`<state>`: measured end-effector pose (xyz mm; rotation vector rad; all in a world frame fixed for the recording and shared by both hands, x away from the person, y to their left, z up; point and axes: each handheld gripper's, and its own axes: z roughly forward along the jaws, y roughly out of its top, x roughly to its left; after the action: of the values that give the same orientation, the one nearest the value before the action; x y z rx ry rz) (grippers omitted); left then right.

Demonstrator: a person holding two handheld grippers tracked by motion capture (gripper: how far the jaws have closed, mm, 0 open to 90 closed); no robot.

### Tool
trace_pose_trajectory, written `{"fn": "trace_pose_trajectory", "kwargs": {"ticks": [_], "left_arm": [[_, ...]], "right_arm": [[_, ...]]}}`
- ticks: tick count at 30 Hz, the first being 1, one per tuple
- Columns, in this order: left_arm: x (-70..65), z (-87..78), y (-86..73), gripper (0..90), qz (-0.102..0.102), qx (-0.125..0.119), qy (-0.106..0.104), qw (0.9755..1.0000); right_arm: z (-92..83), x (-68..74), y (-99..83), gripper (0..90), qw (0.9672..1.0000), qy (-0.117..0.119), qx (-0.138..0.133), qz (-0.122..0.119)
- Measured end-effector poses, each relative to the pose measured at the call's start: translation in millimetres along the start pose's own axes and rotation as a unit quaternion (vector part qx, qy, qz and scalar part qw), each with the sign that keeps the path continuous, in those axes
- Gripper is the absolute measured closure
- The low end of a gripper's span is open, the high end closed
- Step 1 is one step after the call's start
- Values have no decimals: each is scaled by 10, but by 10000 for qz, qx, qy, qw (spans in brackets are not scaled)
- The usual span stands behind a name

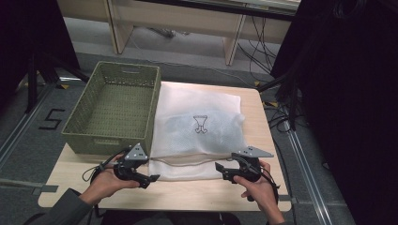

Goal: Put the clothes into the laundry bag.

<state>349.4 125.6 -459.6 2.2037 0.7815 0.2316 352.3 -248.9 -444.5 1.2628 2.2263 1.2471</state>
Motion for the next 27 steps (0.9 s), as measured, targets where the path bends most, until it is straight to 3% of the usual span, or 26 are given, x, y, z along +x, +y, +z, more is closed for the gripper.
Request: {"fn": "trace_pose_trajectory", "kwargs": {"ticks": [1, 2, 5, 6, 10, 11, 12, 13, 16, 17, 18, 19, 20, 21, 22, 24, 26, 27], "left_arm": [[-5, -4, -5, 246, 4, -2, 7, 10000], [-3, -6, -11, 244, 59, -5, 18, 10000], [-27, -13, -36, 235, 19, 18, -1, 10000], [-24, -22, -37, 227, 106, 47, 20, 9999], [-42, -54, -65, 211, 157, 72, 38, 9998], [-53, -54, -78, 209, 51, 63, 18, 10000], [-57, -60, -86, 208, 65, 56, 50, 10000], [-62, -64, -95, 201, 75, 65, 52, 9999], [-73, -80, -112, 185, 183, 89, 90, 9998], [-89, -83, -121, 180, 89, 96, 88, 9999], [-86, -92, -121, 178, 191, 88, 99, 9997], [-105, -104, -128, 176, 123, 90, 86, 9998], [-112, -108, -132, 171, 115, 73, 115, 9998], [-126, -108, -140, 162, 29, 51, 78, 10000], [-124, -122, -141, 162, 164, 53, 98, 9998], [-146, -116, -156, 161, 70, 54, 71, 9999], [-138, -110, -157, 161, 166, 100, 84, 9998], [-141, -101, -160, 161, 94, 110, 67, 9999]], "right_arm": [[-11, 21, -7, 200, 9999, 98, 63, 93], [-7, 2, -14, 197, 9999, 69, -49, -126], [-42, 50, -47, 189, 10000, 62, 37, -36], [-37, 39, -58, 187, 9998, 73, -23, -165], [-53, 99, -124, 185, 9995, 159, 242, -126], [-52, 140, -154, 183, 9995, 147, 286, -66], [-49, 157, -174, 183, 9993, 170, 328, -98], [-45, 151, -187, 183, 9988, 184, 349, -289], [-71, 202, -223, 184, 9984, 123, 400, -368], [-70, 221, -242, 182, 9987, 185, 393, -262], [-103, 258, -253, 182, 9986, 143, 496, -119], [-94, 246, -268, 182, 9987, 209, 401, -233], [-119, 276, -278, 181, 9986, 203, 481, -92], [-129, 265, -282, 182, 9985, 191, 489, -171], [-129, 267, -292, 183, 9986, 229, 434, -187], [-153, 288, -306, 184, 9984, 235, 504, -129], [-153, 293, -319, 184, 9985, 248, 472, -145], [-157, 297, -320, 184, 9983, 230, 512, -150]]}}
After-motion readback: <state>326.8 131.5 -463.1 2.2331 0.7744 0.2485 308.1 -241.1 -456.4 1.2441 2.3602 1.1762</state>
